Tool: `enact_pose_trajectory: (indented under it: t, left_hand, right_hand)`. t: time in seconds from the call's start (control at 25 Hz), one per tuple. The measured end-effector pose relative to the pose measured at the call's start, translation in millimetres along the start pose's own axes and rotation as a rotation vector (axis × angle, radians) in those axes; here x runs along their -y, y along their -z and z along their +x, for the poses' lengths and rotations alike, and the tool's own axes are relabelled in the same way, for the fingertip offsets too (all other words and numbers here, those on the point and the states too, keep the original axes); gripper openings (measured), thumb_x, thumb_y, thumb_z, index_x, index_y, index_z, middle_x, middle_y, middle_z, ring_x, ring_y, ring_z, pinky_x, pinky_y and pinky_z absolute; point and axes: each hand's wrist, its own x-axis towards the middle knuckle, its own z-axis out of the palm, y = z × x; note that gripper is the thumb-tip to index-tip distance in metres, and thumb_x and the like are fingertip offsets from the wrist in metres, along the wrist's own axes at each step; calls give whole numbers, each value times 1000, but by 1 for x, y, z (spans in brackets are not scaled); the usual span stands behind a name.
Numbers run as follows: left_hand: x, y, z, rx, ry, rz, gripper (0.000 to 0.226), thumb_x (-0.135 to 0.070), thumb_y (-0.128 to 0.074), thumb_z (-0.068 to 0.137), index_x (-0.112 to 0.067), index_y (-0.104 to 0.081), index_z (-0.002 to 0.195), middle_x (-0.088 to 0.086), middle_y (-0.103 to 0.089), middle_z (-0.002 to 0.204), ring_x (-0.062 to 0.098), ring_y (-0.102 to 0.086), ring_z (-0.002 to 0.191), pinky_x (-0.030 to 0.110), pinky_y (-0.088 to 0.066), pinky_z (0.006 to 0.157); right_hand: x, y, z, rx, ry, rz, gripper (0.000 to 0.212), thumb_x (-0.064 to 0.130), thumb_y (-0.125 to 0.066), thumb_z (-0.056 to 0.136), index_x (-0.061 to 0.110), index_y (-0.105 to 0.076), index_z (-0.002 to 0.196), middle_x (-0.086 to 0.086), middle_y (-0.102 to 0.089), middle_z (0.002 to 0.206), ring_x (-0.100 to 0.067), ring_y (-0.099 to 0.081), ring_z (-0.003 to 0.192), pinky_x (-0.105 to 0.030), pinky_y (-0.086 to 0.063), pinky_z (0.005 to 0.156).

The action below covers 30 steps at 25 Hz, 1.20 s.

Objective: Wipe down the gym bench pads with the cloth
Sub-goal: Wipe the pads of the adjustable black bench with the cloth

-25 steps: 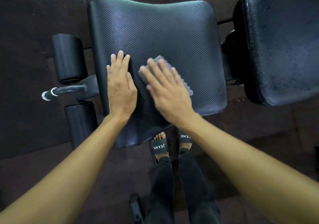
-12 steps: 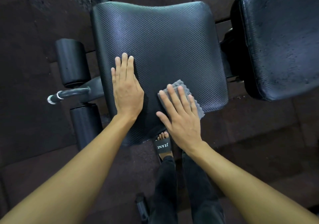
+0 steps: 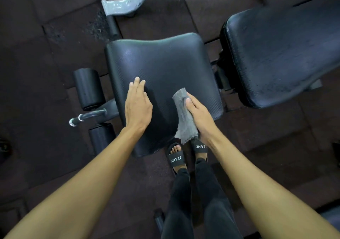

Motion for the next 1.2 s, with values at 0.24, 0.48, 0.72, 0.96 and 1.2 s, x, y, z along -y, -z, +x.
enact_pose_trajectory:
  t: [0.24,0.48,0.72,0.96,1.2]
  left_hand:
    - [-74,51,-40,65,-75,-2,44,-14,-34,105,-17,-42,147,-4,-28,161,15,-20,149,34,-21,119]
    - [-167,78,-82,124,-152,28,43,-14,-38,103,-12,-45,145,2,-40,155,21,-31,144,42,-29,118]
    - [-270,40,-97,151,-187,14,42,-18,-41,103,-13,-46,143,4,-50,146,22,-41,137,41,-35,114]
    - [-351,-60,-63,122,-8,-1,41,-18,-41,102,-15,-49,142,5,-53,141,25,-45,132,43,-38,110]
    - [-369,-165,-24,70,33,38,44,-12,-46,99,-8,-47,143,7,-50,144,25,-43,135,35,-32,112]
  right_hand:
    - [60,34,-68,154,-319,702,69,43,-73,83,5,-52,137,-13,-60,111,-27,-60,92,-41,-49,83]
    - [125,87,-132,66,-191,620,61,4,-48,86,16,-44,145,-15,-62,117,-30,-65,91,-42,-56,79]
    - [176,187,-134,162,-185,607,70,6,-59,76,13,-45,144,-21,-55,130,-39,-61,105,-53,-51,92]
    - [224,312,-57,195,-249,416,62,-6,-46,85,19,-46,142,-16,-64,119,-32,-67,95,-48,-59,81]
    - [223,379,40,42,-122,-345,63,-11,-48,80,22,-53,134,-6,-63,122,-25,-60,108,-41,-50,96]
